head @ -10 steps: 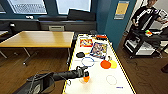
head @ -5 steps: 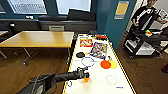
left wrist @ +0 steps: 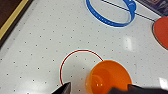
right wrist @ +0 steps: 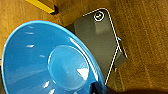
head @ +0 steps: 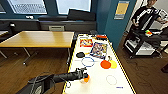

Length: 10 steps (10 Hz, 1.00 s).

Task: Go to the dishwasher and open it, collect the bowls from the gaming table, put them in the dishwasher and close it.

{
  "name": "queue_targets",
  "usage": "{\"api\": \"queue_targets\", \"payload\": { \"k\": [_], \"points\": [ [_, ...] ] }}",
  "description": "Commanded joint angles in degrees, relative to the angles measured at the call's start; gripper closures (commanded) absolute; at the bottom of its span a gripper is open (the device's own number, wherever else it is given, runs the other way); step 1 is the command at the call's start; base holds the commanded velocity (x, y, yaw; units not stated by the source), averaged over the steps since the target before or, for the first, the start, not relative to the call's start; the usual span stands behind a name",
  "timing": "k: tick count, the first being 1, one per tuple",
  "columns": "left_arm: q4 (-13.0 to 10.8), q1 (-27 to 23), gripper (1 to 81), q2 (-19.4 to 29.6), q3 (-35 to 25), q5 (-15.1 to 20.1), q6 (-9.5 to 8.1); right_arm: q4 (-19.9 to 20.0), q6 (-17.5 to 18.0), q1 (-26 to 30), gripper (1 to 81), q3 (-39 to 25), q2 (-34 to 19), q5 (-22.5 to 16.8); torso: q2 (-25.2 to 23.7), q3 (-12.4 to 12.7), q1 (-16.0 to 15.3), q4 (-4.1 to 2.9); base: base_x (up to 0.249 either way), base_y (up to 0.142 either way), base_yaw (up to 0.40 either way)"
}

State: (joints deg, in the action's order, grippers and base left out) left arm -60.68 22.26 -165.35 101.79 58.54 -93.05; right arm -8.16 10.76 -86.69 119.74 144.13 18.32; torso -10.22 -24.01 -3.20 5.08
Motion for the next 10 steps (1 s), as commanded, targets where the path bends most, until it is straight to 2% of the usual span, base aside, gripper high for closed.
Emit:
{"api": "queue_targets", "payload": {
  "k": [1, 10],
  "points": [
    [-2.24, -8.76, 1.0, -0.86, -1.68, 2.72, -0.11, -1.25, 0.05, 1.20, 81.1, -0.57, -2.07, -2.77, 0.00, 0.00, 0.00, 0.00, 0.000, 0.000, 0.000],
    [-2.42, -7.36, 1.0, -1.74, -1.42, 2.72, -0.29, -1.08, 0.05, 1.20, 81.1, -0.39, -1.80, -2.68, 0.00, -0.02, 0.00, 0.00, 0.000, 0.000, 0.000]
  ]
}}
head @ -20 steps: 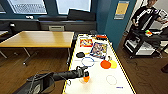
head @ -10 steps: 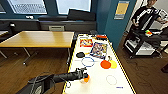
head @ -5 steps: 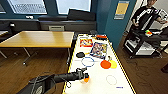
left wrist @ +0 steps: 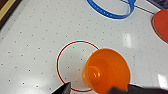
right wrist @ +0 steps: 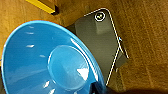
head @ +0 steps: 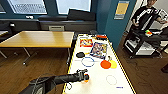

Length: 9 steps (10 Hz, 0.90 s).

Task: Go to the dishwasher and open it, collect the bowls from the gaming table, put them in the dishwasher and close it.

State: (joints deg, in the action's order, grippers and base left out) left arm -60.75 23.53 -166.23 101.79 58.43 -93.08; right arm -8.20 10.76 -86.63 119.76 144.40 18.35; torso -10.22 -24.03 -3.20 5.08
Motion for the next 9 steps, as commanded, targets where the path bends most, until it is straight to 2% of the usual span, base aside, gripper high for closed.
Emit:
{"api": "queue_targets", "payload": {
  "k": [1, 5, 7, 9],
  "points": [
    [-2.79, -8.63, 1.0, -0.95, -1.42, 2.83, -0.26, -0.94, 0.05, 1.06, 81.1, -0.60, -2.16, -2.70, 0.00, 0.00, 0.00, 0.00, 0.000, 0.000, 0.000],
    [-5.78, -8.71, 1.0, -2.09, -1.85, 2.04, -0.35, -1.29, -0.13, 0.97, 81.1, -0.42, -1.98, -2.79, 0.00, 0.00, 0.00, 0.00, 0.000, 0.000, 0.000],
    [-6.39, -8.63, 1.0, -2.18, -2.82, -0.85, -0.18, -1.29, -0.22, 0.88, 81.1, -0.33, -2.07, -2.70, 0.00, 0.00, 0.00, 0.00, 0.000, 0.000, 0.000],
    [-6.84, -8.63, 1.0, -2.27, -2.82, -0.60, -0.09, -1.29, -0.22, 0.97, 81.1, -0.33, -2.07, -2.70, 0.00, 0.00, 0.00, 0.00, 0.000, 0.000, 0.000]
  ]
}}
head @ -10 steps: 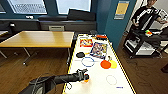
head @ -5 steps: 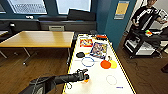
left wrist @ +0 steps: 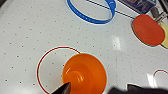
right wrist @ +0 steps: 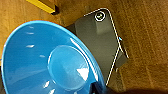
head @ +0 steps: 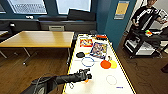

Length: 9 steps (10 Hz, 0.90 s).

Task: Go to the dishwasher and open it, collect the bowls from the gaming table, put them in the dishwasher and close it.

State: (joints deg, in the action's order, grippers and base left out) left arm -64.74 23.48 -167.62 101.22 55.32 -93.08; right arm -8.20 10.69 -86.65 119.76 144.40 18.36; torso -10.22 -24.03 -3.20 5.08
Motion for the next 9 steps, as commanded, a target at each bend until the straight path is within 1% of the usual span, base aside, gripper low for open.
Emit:
{"api": "queue_targets", "payload": {
  "k": [1, 6, 9],
  "points": [
    [-2.93, -8.67, 1.0, -0.79, -1.99, 2.60, -0.09, -1.29, -0.14, 1.08, 81.1, -0.41, -2.07, -2.71, 0.00, 0.00, 0.00, 0.00, 0.000, 0.000, 0.000],
    [-3.28, -8.58, 1.0, -5.18, 4.25, 3.21, 0.17, -1.29, -0.06, 1.08, 81.1, -0.42, -2.16, -2.71, 0.00, 0.00, 0.00, 0.00, 0.000, 0.000, 0.000],
    [-3.28, -8.58, 1.0, -6.33, 5.22, 3.21, 0.35, -1.29, -0.06, 1.08, 81.1, -0.24, -1.98, -2.71, 0.00, 0.00, 0.00, 0.00, 0.000, 0.000, 0.000]
  ]
}}
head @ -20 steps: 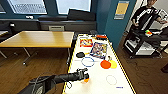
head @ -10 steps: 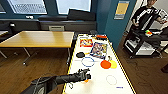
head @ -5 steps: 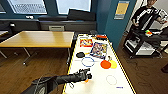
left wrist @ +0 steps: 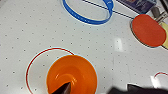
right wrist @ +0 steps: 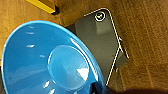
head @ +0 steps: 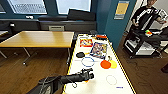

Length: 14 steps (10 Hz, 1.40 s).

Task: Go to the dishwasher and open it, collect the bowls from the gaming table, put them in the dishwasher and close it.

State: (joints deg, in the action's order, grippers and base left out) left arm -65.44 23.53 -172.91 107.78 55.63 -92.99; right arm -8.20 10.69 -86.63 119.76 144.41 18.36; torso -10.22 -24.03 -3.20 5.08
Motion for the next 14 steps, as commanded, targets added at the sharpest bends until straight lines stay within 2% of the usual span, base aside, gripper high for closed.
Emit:
{"api": "queue_targets", "payload": {
  "k": [1, 5, 6, 9, 11, 12, 14],
  "points": [
    [-2.59, -8.36, 1.0, -0.86, -1.34, 2.91, 0.35, -1.28, -0.06, 1.06, 81.1, -0.06, -1.91, -2.71, 0.00, 0.00, 0.00, 0.00, 0.000, 0.000, 0.000],
    [-3.28, -5.55, 1.0, -0.07, -1.34, 2.82, 0.62, -1.20, 0.03, 1.06, 81.1, 0.02, -1.73, -2.71, 0.00, 0.00, 0.00, 0.00, 0.000, 0.000, 0.000],
    [-4.69, -4.59, 1.0, 0.11, -1.43, 2.82, 0.62, -1.11, 0.03, 1.06, 81.1, 0.02, -1.64, -2.71, 0.00, 0.00, 0.00, 0.00, 0.000, 0.000, 0.000],
    [-6.35, -2.40, 1.0, 0.28, -1.52, 2.82, 0.79, -0.94, 0.12, 1.31, 81.1, 0.11, -1.55, -2.71, 0.00, 0.00, 0.00, 0.00, 0.000, 0.000, 0.000],
    [-7.16, -0.98, 1.0, 0.28, -1.69, 2.91, 2.80, -0.67, 0.12, 1.49, 81.1, 0.46, -1.47, -2.71, 0.00, 0.00, 0.00, 0.00, 0.000, 0.000, 0.000],
    [-7.16, -0.63, 81.1, 0.46, -2.13, 2.91, 4.04, -0.58, 0.12, 1.67, 81.1, 0.55, -1.47, -2.71, 0.00, 0.00, 0.00, 0.00, 0.000, 0.000, 0.000],
    [-7.69, -0.71, 81.1, 1.69, -4.94, 4.67, 4.48, -0.41, 0.12, 1.67, 81.1, 0.81, -1.38, -2.71, 0.00, 0.00, 0.00, 0.00, 0.000, 0.000, 0.000]
  ]
}}
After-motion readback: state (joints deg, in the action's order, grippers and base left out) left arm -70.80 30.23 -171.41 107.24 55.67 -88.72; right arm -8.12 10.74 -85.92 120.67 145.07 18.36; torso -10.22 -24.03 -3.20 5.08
